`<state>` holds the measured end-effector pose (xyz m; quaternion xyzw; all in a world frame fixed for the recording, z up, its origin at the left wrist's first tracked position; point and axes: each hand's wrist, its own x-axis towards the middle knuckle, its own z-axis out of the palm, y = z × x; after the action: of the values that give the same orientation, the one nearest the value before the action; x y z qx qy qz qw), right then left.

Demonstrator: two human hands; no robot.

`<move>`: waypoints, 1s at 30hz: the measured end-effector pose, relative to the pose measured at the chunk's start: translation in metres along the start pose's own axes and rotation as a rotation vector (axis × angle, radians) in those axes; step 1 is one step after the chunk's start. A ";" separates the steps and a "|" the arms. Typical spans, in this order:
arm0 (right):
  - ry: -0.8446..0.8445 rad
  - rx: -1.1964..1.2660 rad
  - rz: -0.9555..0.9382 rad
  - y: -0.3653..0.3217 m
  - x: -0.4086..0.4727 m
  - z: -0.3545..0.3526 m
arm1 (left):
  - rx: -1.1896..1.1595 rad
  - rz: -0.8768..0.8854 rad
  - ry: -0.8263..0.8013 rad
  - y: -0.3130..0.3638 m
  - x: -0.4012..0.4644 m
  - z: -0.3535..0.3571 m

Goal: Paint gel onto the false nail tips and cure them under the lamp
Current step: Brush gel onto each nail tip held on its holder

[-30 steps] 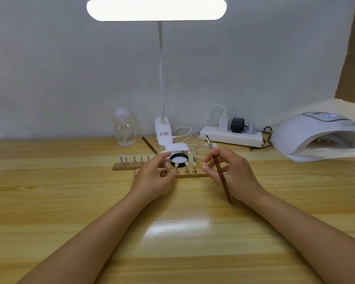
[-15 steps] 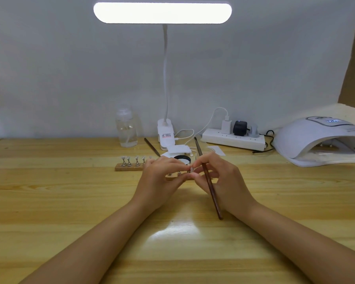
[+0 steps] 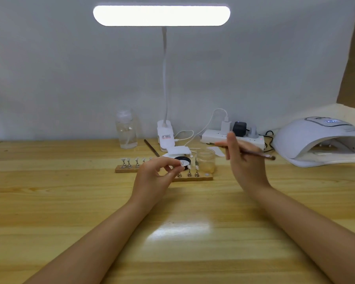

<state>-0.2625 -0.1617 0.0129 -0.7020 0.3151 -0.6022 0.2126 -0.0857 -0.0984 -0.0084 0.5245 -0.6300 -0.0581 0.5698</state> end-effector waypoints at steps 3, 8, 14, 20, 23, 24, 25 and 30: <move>0.009 0.002 0.099 -0.001 0.020 -0.001 | -0.009 0.005 0.004 0.001 0.000 0.000; -0.102 -0.174 0.190 0.001 0.049 0.004 | -0.003 0.000 0.012 0.000 0.000 0.000; -0.281 -0.447 0.189 0.003 0.054 0.018 | -0.032 -0.011 -0.011 0.003 -0.001 -0.002; -0.310 -0.493 0.155 0.003 0.053 0.021 | -0.027 -0.018 -0.031 0.003 0.000 -0.002; -0.172 -0.362 0.201 0.003 0.060 0.011 | -0.026 -0.023 -0.029 0.003 -0.001 -0.002; -0.123 -0.325 0.219 0.004 0.062 0.008 | -0.023 -0.021 -0.027 0.003 -0.001 -0.002; -0.082 -0.302 0.234 0.005 0.063 0.005 | -0.022 -0.019 -0.025 0.003 -0.001 -0.001; -0.040 -0.270 0.252 0.015 0.065 -0.006 | -0.018 -0.024 -0.014 0.001 -0.001 -0.001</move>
<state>-0.2661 -0.2173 0.0498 -0.6910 0.4742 -0.5090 0.1962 -0.0858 -0.0973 -0.0081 0.5265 -0.6270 -0.0743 0.5694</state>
